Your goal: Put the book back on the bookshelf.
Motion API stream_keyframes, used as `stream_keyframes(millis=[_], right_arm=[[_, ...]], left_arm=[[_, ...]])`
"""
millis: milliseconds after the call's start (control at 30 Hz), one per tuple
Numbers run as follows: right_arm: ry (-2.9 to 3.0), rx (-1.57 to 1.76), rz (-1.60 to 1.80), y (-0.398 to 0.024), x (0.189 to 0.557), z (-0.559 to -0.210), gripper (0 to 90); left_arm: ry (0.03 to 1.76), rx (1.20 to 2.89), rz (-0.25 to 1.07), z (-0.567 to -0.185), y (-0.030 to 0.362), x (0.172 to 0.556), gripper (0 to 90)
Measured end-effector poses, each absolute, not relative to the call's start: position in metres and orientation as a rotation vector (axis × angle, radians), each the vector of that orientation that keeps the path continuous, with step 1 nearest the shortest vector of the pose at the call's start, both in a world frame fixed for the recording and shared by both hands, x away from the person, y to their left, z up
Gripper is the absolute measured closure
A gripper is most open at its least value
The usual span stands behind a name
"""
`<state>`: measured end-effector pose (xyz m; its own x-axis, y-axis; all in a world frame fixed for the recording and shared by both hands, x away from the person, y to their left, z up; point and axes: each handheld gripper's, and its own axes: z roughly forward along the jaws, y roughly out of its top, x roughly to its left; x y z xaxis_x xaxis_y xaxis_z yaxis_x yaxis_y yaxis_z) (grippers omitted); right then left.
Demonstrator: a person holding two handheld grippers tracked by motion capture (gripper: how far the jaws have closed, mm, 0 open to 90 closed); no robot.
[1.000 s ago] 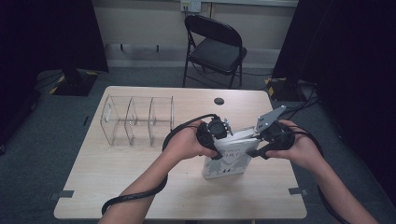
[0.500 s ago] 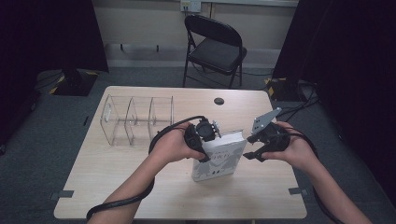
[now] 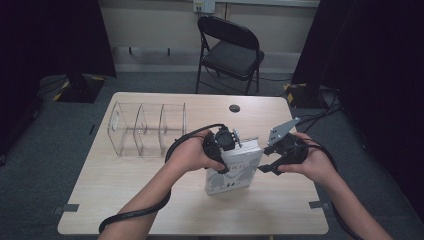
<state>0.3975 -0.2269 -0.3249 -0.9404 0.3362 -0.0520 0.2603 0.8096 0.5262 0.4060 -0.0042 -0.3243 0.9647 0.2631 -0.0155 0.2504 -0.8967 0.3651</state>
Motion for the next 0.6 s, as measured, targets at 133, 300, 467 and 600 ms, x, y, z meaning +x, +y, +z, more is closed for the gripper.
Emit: stream_keyframes(millis=[133, 300, 467, 600], right_arm=[[2.84, 0.492, 0.814, -0.231, 0.398, -0.328, 36.0], [2.83, 0.514, 0.844, -0.234, 0.397, -0.335, 35.5], [2.839, 0.524, 0.844, -0.236, 0.397, -0.34, 35.4], [2.842, 0.527, 0.85, -0.236, 0.397, -0.341, 35.2]], left_arm=[[0.367, 2.739, 0.063, -0.324, -0.007, 0.407, 42.7], [0.395, 2.758, 0.045, -0.323, -0.01, 0.408, 43.1], [0.412, 2.746, 0.028, -0.324, -0.014, 0.409, 43.0], [0.408, 2.758, 0.016, -0.324, -0.014, 0.411, 42.4]])
